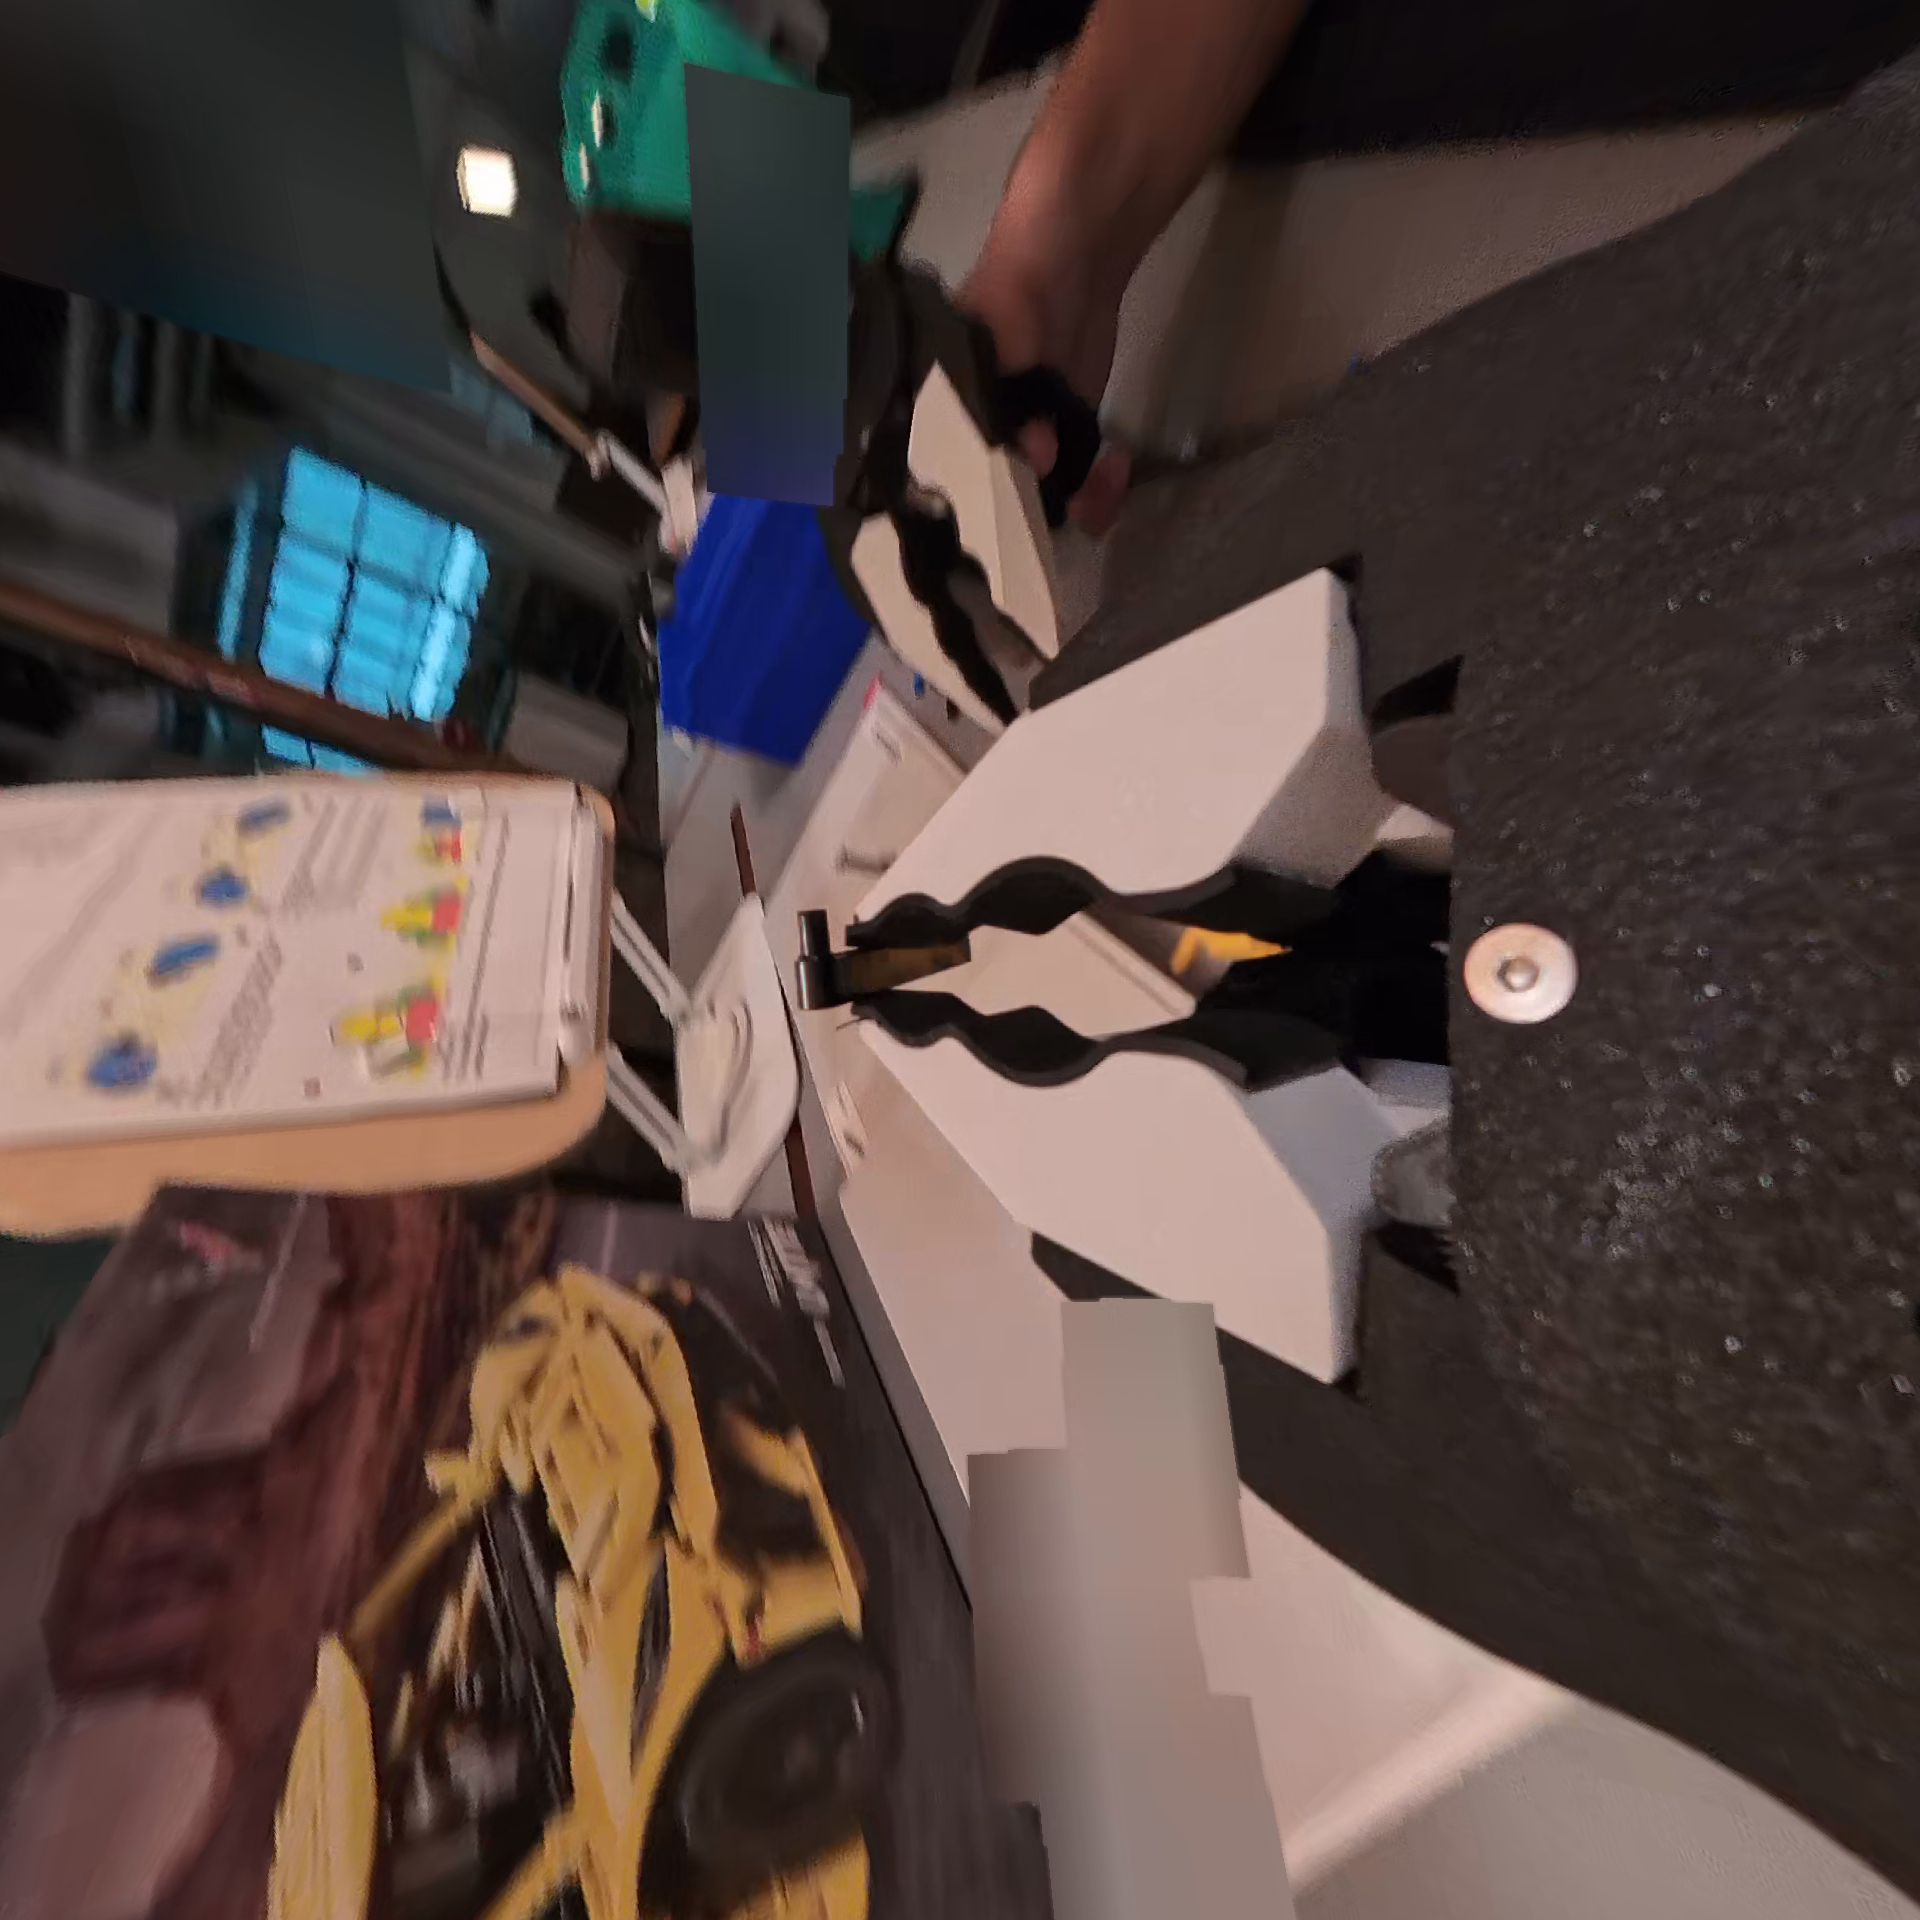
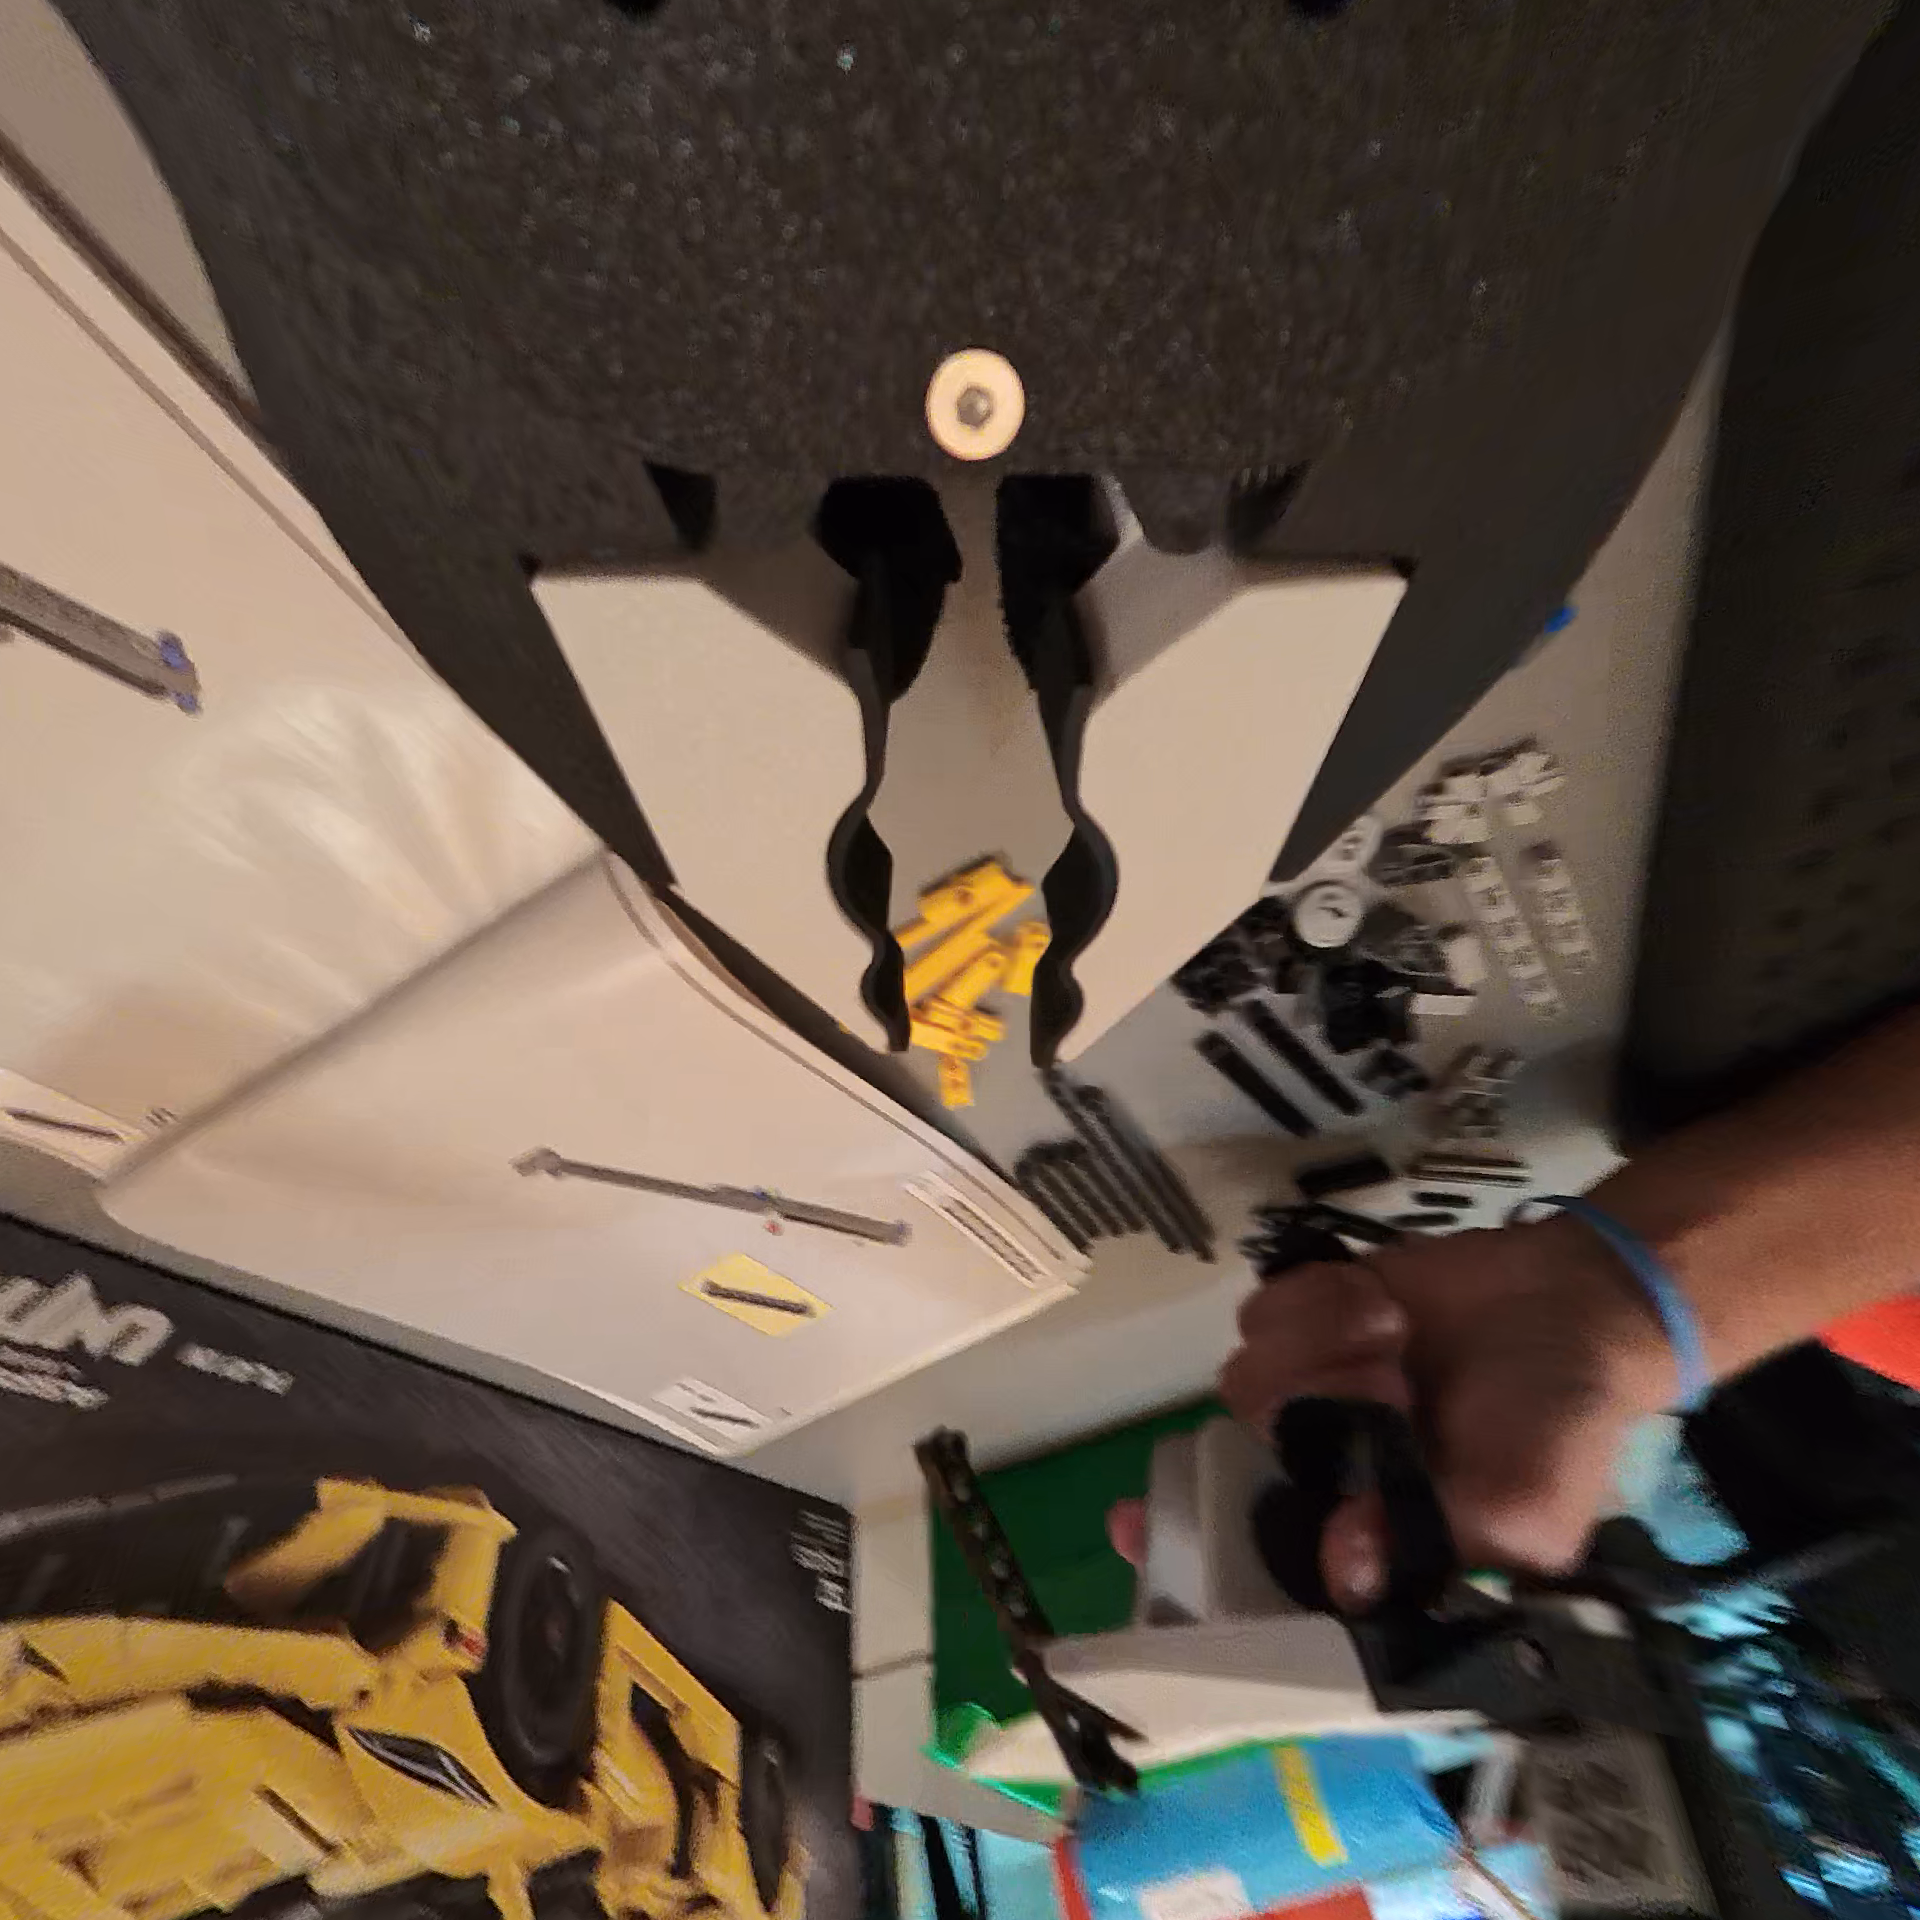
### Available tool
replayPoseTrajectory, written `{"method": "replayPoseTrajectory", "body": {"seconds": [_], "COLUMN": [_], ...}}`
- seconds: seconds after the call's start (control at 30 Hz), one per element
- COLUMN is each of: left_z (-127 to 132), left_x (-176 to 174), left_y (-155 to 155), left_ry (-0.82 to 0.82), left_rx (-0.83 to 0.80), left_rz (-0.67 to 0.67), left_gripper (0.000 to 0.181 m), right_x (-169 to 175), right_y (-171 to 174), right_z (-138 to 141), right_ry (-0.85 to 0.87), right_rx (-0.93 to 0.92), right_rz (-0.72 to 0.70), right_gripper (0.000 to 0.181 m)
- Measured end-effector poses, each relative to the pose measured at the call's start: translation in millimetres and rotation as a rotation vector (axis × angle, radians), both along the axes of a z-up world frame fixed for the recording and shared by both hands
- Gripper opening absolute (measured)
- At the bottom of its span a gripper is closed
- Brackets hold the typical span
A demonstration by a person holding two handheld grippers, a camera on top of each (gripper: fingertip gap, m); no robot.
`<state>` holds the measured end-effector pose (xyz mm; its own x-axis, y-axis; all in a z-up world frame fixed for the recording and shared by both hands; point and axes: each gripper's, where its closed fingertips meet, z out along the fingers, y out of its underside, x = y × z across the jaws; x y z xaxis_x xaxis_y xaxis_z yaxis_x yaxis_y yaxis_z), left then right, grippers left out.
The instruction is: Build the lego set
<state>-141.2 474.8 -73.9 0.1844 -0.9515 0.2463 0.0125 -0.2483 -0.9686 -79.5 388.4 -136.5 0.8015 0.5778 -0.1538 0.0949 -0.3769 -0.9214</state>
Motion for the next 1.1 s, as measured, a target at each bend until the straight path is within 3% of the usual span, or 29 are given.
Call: {"method": "replayPoseTrajectory", "body": {"seconds": [0.13, 0.23, 0.3, 0.4, 0.5, 0.6, 0.7, 0.77, 0.83, 0.97, 1.1], "left_z": [29, 31, 29, 28, 19, 15, -9, -34, -54, -77, -101], "left_x": [9, 15, 18, 22, 26, 26, 26, 18, 0, -27, -36], "left_y": [-50, -87, -112, -141, -154, -166, -167, -160, -162, -189, -201], "left_ry": [-0.157, -0.150, -0.131, -0.129, -0.075, -0.062, 0.113, 0.283, 0.399, 0.517, 0.678], "left_rx": [0.005, 0.084, 0.145, 0.192, 0.250, 0.211, 0.154, 0.161, 0.183, 0.213, 0.284], "left_rz": [-0.232, -0.371, -0.459, -0.543, -0.562, -0.601, -0.549, -0.435, -0.363, -0.345, -0.353], "left_gripper": [0.006, 0.006, 0.006, 0.006, 0.006, 0.006, 0.010, 0.028, 0.029, 0.033, 0.040], "right_x": [-18, -27, -34, -41, -39, -41, -35, -35, -38, -44, -44], "right_y": [-19, -34, -45, -54, -62, -75, -80, -87, -97, -110, -117], "right_z": [50, 92, 95, 76, 61, 56, 36, 11, -18, -60, -72], "right_ry": [0.052, 0.150, 0.152, 0.063, -0.035, -0.032, -0.130, -0.243, -0.370, -0.622, -0.746], "right_rx": [0.110, 0.226, 0.218, 0.171, 0.165, 0.139, 0.076, 0.008, -0.070, -0.176, -0.201], "right_rz": [0.131, 0.189, 0.249, 0.299, 0.302, 0.339, 0.337, 0.372, 0.436, 0.570, 0.678], "right_gripper": [0.028, 0.027, 0.028, 0.026, 0.010, 0.008, 0.008, 0.007, 0.007, 0.008, 0.007]}}
